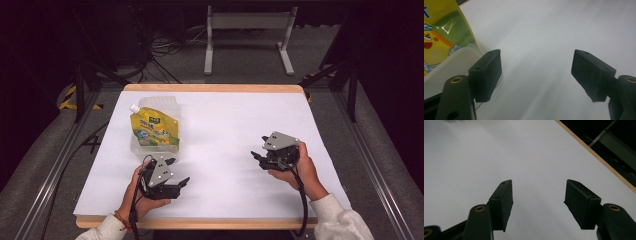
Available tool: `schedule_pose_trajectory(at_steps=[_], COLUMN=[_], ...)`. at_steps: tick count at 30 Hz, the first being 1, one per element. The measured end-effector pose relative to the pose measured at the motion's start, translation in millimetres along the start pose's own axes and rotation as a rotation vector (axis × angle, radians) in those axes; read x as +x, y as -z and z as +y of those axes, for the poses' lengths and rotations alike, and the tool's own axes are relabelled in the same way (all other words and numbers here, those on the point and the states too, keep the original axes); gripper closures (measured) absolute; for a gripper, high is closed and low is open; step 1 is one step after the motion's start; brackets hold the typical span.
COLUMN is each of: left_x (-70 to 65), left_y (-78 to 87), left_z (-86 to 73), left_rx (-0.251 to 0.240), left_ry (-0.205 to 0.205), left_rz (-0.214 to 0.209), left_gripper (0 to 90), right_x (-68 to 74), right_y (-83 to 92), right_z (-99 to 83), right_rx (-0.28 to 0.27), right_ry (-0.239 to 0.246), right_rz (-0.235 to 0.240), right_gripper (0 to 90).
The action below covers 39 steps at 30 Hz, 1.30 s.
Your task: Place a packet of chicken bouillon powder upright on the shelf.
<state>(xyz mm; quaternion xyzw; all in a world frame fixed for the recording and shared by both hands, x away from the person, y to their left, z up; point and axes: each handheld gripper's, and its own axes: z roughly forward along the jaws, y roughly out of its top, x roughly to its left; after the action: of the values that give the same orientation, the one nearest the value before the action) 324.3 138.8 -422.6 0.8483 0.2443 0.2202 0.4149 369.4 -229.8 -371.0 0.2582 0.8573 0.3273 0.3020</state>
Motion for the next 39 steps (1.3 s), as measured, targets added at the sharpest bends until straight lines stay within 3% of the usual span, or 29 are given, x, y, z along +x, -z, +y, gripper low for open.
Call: schedule_pose_trajectory(at_steps=[14, 30, 39], left_x=[-5.1, -6.2, -5.4], left_y=[-6.5, -7.1, -3.5], left_z=[-5.6, -15.8, -21.9], left_rx=[0.015, 0.005, -0.004], left_ry=[-0.018, -0.02, -0.005], left_rz=[-0.007, -0.027, -0.053], left_gripper=[21.3, 17.8, 16.2], right_x=[1.8, -6.8, -5.3], right_y=[19.7, 45.6, 60.1], right_z=[-53.5, -122.1, -145.2], right_rx=[0.048, 0.017, 0.009], right_ry=[0.011, -0.158, -0.228], right_rz=[-0.063, -0.096, -0.113], right_gripper=[30.7, 20.7, 18.5])
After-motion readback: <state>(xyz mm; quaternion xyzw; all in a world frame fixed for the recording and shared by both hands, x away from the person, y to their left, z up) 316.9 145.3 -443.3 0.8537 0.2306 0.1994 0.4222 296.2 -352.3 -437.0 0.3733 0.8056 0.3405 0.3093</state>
